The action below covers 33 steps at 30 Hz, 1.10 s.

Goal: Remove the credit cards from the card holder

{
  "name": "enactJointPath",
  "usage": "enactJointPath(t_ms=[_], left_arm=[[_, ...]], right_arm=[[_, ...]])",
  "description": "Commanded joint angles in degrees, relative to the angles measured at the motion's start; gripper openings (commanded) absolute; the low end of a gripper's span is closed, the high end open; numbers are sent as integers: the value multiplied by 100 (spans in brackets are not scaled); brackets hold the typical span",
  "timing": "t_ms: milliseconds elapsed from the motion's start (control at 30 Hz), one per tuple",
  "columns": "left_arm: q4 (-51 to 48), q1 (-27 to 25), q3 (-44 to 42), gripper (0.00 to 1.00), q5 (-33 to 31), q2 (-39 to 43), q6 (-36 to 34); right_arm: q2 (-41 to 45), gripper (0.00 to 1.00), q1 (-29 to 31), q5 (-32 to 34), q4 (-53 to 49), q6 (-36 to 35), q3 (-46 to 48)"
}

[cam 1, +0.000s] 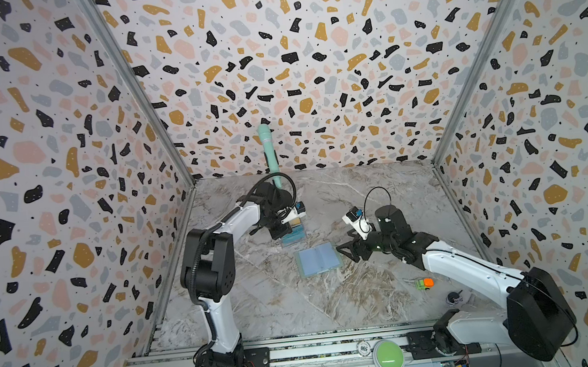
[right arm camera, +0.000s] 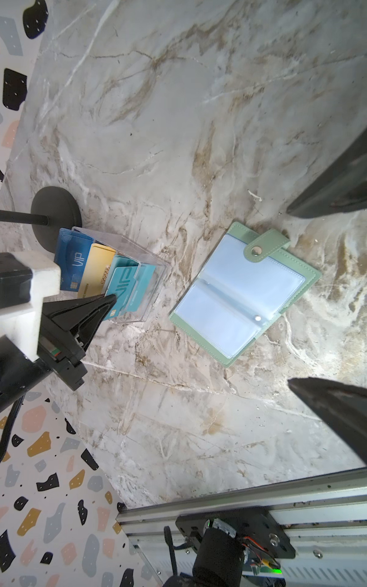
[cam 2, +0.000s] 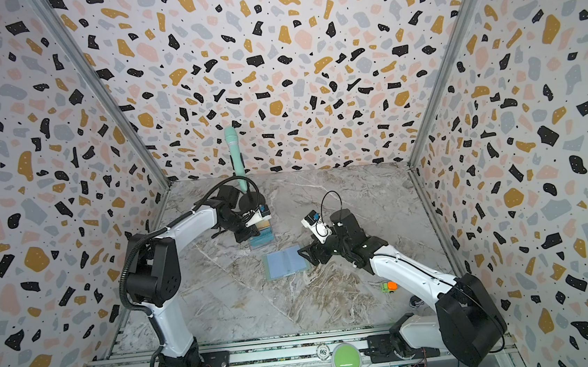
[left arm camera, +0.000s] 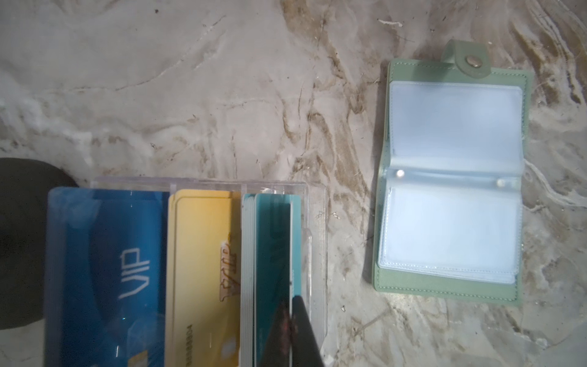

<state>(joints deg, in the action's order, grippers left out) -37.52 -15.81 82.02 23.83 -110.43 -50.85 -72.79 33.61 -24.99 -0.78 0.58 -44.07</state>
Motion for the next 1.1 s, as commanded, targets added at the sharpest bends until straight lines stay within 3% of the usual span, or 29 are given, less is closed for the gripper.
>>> enactJointPath(t_ms=[0,567,1067], left_arm=[[24,28,60,0,-16,-31,60],[60,28,92,10,131,-286,287],[154,21,284,25,19,-143,690]], right_arm=[[63,79,6,32,32,56,52],[11,79,6,130,59,56,112],[-13,79,11,241,57,71,118]])
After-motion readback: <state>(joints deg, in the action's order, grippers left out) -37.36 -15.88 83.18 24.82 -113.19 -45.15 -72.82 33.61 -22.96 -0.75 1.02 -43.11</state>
